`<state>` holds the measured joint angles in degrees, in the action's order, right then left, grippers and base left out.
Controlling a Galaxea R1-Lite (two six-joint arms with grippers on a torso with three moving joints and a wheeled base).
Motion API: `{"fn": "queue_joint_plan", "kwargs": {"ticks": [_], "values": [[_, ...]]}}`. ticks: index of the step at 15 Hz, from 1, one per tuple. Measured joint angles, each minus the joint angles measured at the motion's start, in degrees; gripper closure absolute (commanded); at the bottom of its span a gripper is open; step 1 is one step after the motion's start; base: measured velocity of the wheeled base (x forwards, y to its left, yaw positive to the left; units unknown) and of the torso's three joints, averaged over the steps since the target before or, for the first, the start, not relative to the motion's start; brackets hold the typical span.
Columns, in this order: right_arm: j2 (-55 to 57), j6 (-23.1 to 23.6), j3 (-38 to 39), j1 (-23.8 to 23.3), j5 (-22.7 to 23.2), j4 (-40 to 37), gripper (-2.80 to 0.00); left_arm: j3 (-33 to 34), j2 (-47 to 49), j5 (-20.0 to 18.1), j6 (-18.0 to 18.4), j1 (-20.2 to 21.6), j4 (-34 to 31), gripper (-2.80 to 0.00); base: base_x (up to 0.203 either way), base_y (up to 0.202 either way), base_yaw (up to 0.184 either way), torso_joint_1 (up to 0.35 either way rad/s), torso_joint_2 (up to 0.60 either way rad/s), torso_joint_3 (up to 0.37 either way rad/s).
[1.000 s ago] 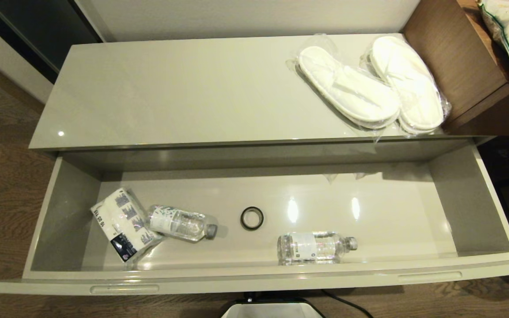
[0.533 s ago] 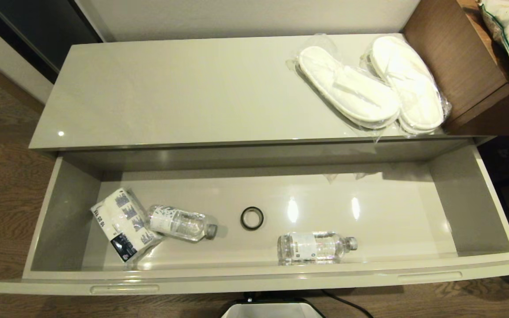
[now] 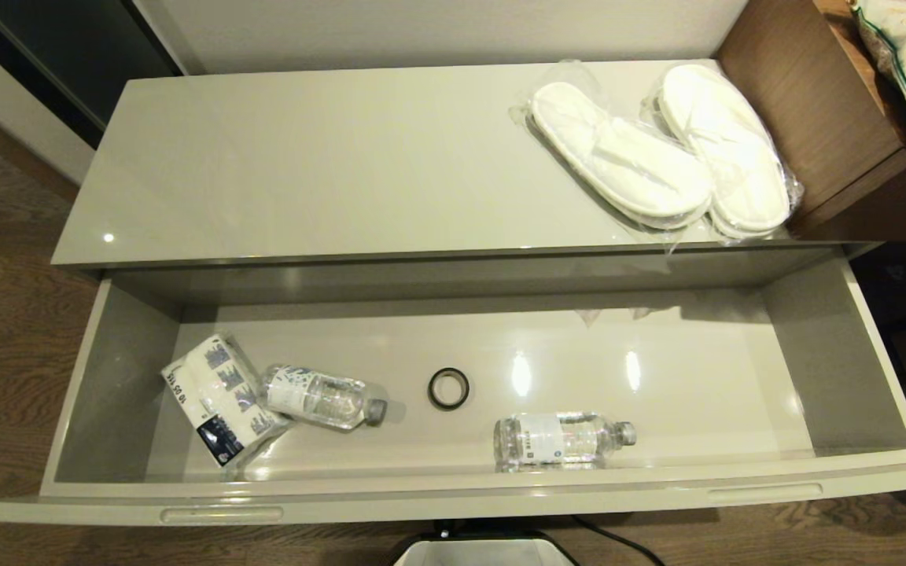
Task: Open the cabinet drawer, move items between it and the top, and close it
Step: Pick up the disposable slippers on the table
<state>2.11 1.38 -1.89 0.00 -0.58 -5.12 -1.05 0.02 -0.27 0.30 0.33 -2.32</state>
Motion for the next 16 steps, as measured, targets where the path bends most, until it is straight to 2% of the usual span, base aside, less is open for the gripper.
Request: {"fn": "queue_joint_plan", "kwargs": {"ticks": [11,16], "values": [[-0.11,-1.09,-0.04,0.0,-0.18,-0.19,0.0,0.0,0.0,0.0,0.0,0.0,0.0,0.0,0.0,0.0,0.0,0.0,0.0,0.0],[-0.07,-0.2,-0.64,0.02,-0.11,-2.07,0.0,0.0,0.0,0.0,-0.01,0.0,0.0,0.0,0.0,0.0,0.0,0.0,0.0,0.0]]}}
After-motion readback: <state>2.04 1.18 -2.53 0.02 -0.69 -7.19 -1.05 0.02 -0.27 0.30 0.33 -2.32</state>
